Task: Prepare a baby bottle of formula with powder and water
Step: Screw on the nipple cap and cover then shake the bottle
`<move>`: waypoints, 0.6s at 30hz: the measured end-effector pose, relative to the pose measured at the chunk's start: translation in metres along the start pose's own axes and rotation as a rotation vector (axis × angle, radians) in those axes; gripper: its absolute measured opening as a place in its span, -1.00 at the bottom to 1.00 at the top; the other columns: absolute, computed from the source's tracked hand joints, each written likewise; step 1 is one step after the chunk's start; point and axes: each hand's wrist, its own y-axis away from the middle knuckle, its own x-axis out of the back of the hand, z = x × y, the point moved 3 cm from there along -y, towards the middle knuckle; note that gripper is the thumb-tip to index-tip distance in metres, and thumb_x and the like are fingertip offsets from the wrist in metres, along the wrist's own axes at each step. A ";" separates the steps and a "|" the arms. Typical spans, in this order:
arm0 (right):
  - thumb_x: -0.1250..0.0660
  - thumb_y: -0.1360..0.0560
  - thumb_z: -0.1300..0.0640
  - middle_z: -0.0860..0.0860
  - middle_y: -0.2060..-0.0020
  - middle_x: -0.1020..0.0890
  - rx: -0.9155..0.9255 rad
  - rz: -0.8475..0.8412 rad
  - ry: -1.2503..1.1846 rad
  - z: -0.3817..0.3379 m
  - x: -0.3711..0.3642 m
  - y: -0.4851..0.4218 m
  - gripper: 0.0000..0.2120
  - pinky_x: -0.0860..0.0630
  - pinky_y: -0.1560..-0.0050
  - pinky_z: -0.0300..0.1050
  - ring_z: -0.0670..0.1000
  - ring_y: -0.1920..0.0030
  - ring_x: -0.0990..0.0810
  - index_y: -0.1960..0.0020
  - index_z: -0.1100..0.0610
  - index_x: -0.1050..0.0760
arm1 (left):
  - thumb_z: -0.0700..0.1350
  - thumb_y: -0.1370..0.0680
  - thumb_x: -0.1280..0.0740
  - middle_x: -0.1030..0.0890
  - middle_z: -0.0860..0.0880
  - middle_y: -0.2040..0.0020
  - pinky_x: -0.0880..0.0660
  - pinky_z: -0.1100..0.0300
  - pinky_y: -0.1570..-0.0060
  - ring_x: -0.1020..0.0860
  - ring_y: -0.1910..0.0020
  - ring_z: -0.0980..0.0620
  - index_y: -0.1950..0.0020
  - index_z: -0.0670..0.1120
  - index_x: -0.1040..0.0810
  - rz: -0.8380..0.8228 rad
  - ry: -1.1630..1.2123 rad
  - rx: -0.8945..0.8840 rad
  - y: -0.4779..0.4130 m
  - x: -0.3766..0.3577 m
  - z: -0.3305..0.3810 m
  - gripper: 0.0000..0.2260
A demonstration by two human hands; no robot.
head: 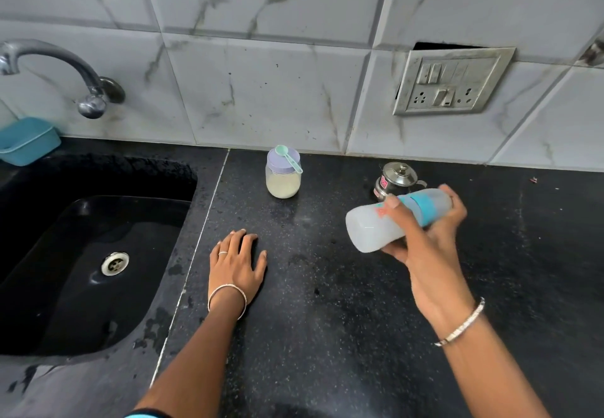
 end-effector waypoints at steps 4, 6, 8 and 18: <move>-0.64 -0.24 0.03 0.03 -0.23 -0.54 -0.155 -0.333 0.335 0.018 -0.008 0.014 -0.11 -0.68 0.09 -0.10 0.01 -0.11 -0.64 -0.43 -0.34 -0.29 | 0.25 -0.58 -0.02 -0.48 -0.03 -0.42 -0.24 -0.07 -0.46 -0.36 -0.48 -0.10 -0.35 0.02 -0.48 0.007 -0.005 -0.001 0.000 -0.001 -0.001 -0.50; -0.65 -0.31 0.08 0.04 -0.19 -0.56 -0.190 -0.293 0.324 0.016 -0.005 0.012 -0.18 -0.63 0.24 -0.24 -0.08 -0.02 -0.67 -0.42 -0.27 -0.33 | 0.25 -0.57 -0.02 -0.48 -0.03 -0.42 -0.24 -0.07 -0.46 -0.36 -0.48 -0.10 -0.35 0.02 -0.49 0.007 -0.011 0.000 0.000 0.000 0.000 -0.49; -0.59 -0.41 0.12 0.03 -0.18 -0.55 -0.123 -0.053 0.120 0.012 0.001 0.002 -0.26 -0.64 0.25 -0.23 -0.10 -0.03 -0.68 -0.43 -0.15 -0.27 | 0.25 -0.57 -0.02 -0.48 -0.03 -0.42 -0.24 -0.07 -0.46 -0.37 -0.48 -0.10 -0.34 0.01 -0.50 0.010 -0.011 0.001 0.000 -0.001 0.000 -0.49; -0.61 -0.33 0.07 0.04 -0.19 -0.55 -0.145 -0.084 0.164 0.011 0.004 -0.003 -0.24 -0.67 0.23 -0.17 0.00 -0.09 -0.66 -0.41 -0.17 -0.31 | 0.26 -0.58 0.02 -0.45 -0.03 -0.47 -0.21 -0.06 -0.49 -0.33 -0.51 -0.09 -0.43 0.03 -0.45 -0.013 -0.022 0.007 0.000 0.001 0.001 -0.44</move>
